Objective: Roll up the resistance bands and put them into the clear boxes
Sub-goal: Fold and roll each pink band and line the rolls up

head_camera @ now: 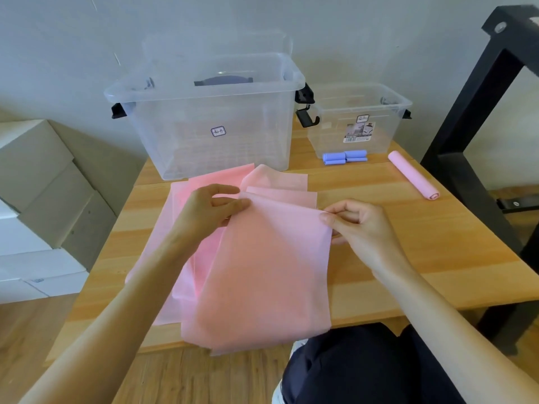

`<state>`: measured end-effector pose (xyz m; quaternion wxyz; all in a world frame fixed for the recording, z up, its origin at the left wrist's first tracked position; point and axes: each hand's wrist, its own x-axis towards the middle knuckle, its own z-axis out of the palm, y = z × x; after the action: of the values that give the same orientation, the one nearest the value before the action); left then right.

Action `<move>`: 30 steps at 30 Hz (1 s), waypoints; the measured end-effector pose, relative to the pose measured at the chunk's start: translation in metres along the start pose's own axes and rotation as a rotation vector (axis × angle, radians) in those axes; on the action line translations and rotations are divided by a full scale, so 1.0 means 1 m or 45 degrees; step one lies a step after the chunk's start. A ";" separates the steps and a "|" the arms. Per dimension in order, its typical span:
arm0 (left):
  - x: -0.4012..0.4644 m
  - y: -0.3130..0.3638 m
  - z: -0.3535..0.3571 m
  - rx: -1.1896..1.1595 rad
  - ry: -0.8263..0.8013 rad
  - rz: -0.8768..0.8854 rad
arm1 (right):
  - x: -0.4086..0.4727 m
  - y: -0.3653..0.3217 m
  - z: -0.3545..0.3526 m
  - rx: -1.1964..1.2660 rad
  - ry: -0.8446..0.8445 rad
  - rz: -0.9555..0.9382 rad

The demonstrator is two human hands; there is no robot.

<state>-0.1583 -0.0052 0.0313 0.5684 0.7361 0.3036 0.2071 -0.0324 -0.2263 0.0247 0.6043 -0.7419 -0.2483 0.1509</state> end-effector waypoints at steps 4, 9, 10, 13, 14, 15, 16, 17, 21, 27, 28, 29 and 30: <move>0.032 -0.012 0.007 0.097 -0.020 -0.085 | 0.036 0.021 0.008 -0.068 0.029 0.068; 0.055 -0.012 0.017 0.263 0.013 -0.047 | 0.067 0.036 0.015 -0.153 0.065 0.089; 0.058 -0.013 0.019 0.343 0.026 -0.021 | 0.071 0.039 0.016 -0.182 0.088 0.074; 0.066 -0.017 0.024 0.459 0.051 0.013 | 0.081 0.046 0.018 -0.269 0.123 0.030; 0.068 -0.019 0.025 0.467 0.056 0.011 | 0.084 0.047 0.018 -0.292 0.126 0.030; 0.070 -0.021 0.026 0.475 0.062 0.006 | 0.086 0.048 0.019 -0.305 0.122 0.034; 0.072 -0.022 0.027 0.482 0.067 -0.003 | 0.089 0.049 0.020 -0.306 0.115 0.038; 0.073 -0.023 0.027 0.483 0.071 -0.010 | 0.090 0.049 0.021 -0.300 0.104 0.041; 0.075 -0.026 0.029 0.462 0.072 0.006 | 0.093 0.047 0.025 -0.232 0.065 0.072; 0.080 -0.025 0.031 0.470 0.086 0.043 | 0.091 0.045 0.026 -0.037 0.069 0.086; 0.081 -0.025 0.032 0.479 0.096 0.039 | 0.090 0.045 0.026 -0.019 0.087 0.078; 0.082 -0.025 0.034 0.491 0.106 0.036 | 0.090 0.045 0.025 -0.006 0.107 0.068; 0.082 -0.025 0.035 0.506 0.111 0.037 | 0.090 0.045 0.024 0.003 0.129 0.059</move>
<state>-0.0811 0.0302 -0.0051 0.3951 0.8284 0.3523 0.1830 0.0379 -0.1633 -0.0180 0.6133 -0.7534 -0.1999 0.1276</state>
